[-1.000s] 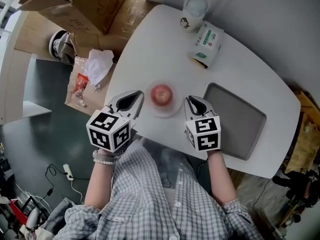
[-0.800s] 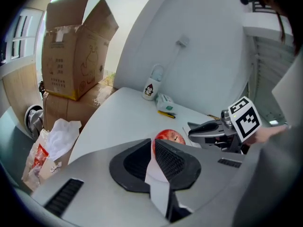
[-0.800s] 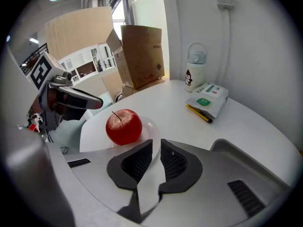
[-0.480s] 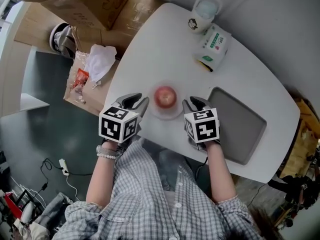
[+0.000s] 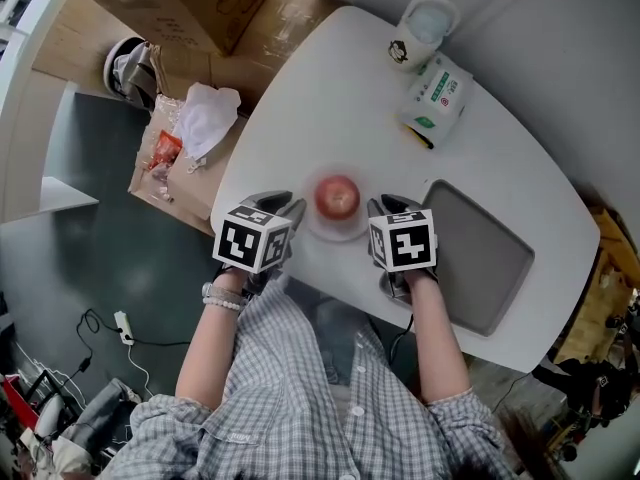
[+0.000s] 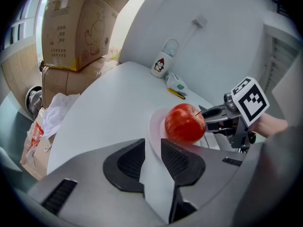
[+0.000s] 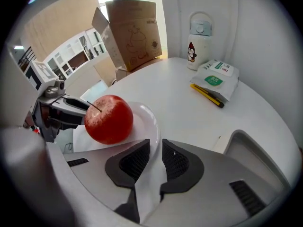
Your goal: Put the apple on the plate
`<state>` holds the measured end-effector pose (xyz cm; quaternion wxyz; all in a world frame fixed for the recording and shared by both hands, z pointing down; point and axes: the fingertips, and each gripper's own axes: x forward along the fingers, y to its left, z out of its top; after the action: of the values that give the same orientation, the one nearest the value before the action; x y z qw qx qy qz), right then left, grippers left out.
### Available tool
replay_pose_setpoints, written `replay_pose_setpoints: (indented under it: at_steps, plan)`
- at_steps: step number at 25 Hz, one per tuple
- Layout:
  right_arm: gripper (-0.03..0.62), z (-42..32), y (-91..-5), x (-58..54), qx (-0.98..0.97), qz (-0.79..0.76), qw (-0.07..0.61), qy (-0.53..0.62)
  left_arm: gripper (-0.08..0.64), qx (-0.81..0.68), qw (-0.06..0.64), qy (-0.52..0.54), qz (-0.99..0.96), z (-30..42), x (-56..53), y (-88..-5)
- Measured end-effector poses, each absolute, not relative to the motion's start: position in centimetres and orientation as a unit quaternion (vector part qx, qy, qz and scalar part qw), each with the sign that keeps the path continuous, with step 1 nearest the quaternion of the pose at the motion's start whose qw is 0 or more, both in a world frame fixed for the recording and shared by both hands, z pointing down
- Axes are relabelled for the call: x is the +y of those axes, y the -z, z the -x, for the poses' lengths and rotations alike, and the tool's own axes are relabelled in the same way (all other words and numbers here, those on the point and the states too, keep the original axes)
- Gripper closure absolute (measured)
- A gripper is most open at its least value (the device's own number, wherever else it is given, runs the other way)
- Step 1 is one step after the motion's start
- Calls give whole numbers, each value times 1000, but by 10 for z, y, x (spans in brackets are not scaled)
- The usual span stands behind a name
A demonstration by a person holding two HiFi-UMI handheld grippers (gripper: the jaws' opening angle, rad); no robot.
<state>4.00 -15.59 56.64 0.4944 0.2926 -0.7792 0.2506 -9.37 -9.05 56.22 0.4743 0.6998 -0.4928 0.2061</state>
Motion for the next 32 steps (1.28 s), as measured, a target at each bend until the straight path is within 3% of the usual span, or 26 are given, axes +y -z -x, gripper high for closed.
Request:
replay_pose_setpoints:
  at_steps: [23, 32]
  plan:
    - [523, -35, -569, -151, -758, -230, 514, -329, 497, -457, 552, -170, -677, 87, -82, -576]
    - [545, -34, -566, -152, -748, -257, 469, -393, 525, -459, 614, -110, -632, 92, -79, -575]
